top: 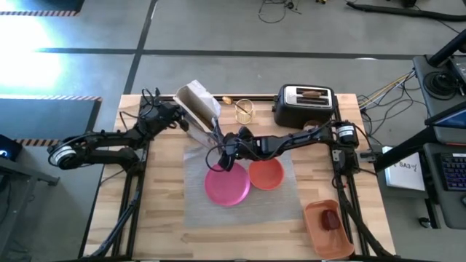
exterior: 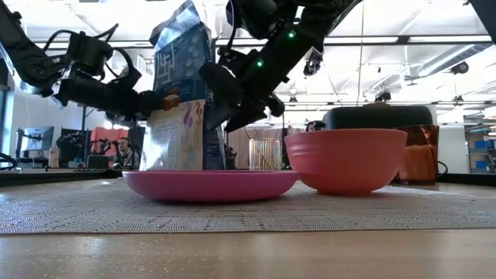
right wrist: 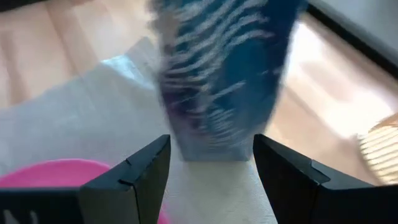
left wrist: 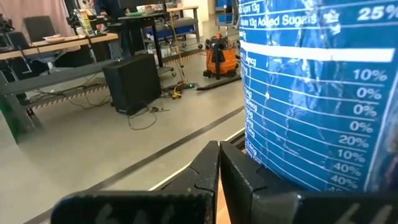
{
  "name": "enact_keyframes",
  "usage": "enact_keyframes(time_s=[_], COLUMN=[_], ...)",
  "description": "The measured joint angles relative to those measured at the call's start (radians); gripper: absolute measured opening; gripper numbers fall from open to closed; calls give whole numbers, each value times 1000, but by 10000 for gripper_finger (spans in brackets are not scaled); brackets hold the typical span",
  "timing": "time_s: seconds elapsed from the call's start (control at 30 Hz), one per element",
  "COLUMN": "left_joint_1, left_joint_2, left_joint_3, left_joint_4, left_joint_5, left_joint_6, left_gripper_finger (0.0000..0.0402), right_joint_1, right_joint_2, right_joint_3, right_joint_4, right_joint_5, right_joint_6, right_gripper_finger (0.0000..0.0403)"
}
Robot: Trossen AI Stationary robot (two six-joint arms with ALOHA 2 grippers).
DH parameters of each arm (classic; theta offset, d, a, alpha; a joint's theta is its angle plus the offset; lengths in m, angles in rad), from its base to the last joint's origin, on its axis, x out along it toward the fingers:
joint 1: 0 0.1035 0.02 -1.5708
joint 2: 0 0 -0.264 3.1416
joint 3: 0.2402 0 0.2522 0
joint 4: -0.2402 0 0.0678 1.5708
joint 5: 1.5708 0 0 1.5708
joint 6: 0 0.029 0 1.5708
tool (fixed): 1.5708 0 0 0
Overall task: Arrange a breakfast setting
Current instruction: Pour the cereal from the blue cereal box into the orange bowl on the gray table mat
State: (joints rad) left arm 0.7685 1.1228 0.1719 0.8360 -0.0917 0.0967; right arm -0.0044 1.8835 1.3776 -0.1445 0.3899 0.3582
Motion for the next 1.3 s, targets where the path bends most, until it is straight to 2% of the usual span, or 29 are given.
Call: enact_keyframes(time_s=[0.1, 0.27, 0.5, 0.73, 0.93, 1.3], left_joint_1=[0, 0, 0, 0, 1, 1], left_joint_2=[-1, -1, -1, -2, -3, -5], left_joint_3=[0, 0, 0, 0, 0, 0], left_joint_4=[0, 2, 6, 12, 12, 19], left_joint_5=[0, -1, -3, -3, -4, -4], left_joint_6=[0, 0, 0, 15, 29, 26], left_gripper_finger=[0, 0, 0, 0, 0, 0], right_joint_1=[0, -1, -2, -10, -9, -29], right_joint_2=[0, 0, 0, 0, 0, 0], right_joint_3=[2, 9, 10, 10, 10, -14], right_joint_4=[0, 0, 0, 0, -3, 85], right_joint_5=[-31, -93, -108, -80, 28, 30], right_joint_6=[46, 10, -83, -80, -110, -183], right_gripper_finger=[219, 231, 297, 351, 359, 359])
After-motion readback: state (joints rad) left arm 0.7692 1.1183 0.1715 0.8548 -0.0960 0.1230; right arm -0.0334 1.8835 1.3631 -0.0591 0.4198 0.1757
